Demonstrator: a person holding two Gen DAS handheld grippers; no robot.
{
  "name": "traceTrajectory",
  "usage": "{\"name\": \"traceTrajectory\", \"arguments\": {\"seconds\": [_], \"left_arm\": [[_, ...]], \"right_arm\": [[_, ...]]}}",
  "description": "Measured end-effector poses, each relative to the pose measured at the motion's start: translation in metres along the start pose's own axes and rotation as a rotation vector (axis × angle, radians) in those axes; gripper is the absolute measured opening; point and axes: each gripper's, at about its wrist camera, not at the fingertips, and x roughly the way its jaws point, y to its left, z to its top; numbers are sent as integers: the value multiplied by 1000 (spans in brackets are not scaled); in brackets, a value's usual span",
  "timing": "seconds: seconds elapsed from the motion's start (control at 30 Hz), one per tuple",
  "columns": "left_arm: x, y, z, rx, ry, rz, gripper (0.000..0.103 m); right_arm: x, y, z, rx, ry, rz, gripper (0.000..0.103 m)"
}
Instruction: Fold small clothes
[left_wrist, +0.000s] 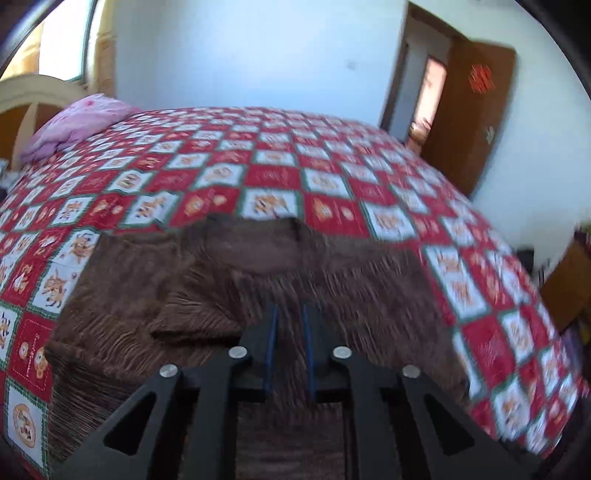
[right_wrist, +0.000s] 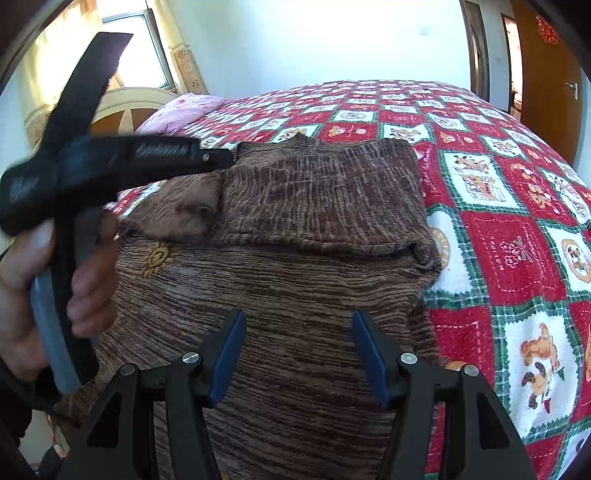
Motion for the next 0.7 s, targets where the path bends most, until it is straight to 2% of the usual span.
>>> {"name": "traceTrajectory", "arguments": {"seconds": [0.03, 0.07, 0.1, 0.13, 0.17, 0.2, 0.23, 0.3, 0.4, 0.47, 0.53, 0.6, 0.7], "left_arm": [[-4, -6, -6, 52, -6, -3, 20], [-11, -8, -8, 80, -29, 8, 26], [-18, -9, -11, 103, -56, 20, 37], [-31, -3, -13, 130, -105, 30, 43], [-38, 4, -14, 143, -134, 42, 56], [-41, 11, -14, 154, -157, 68, 64], [-44, 28, -13, 166, -184, 138, 64], [-39, 63, -9, 175, -183, 276, 64], [-20, 115, -5, 137, -134, 471, 65], [-1, 150, -8, 113, -55, 566, 64], [14, 170, -15, 81, 9, 604, 64], [24, 180, -21, 50, 75, 581, 64], [22, 180, -22, 43, 71, 584, 66]], "right_arm": [[0, -1, -1, 0, -6, 3, 61], [-1, -2, -1, 1, -11, 7, 61], [-2, -3, -2, 2, -16, 10, 61], [-3, -3, -2, 3, -24, 11, 61], [-4, -3, -2, 3, -30, 10, 61], [-5, -2, -1, 4, -34, 7, 61], [-6, -1, 0, 3, -31, 1, 61], [-5, 5, 6, -8, -14, -5, 61], [-5, 21, 24, -46, 3, 16, 61], [-1, 36, 41, -68, 11, 15, 61], [7, 56, 60, -116, 9, 11, 61], [24, 82, 77, -187, 32, -1, 61], [57, 118, 92, -279, 50, -35, 61]]}}
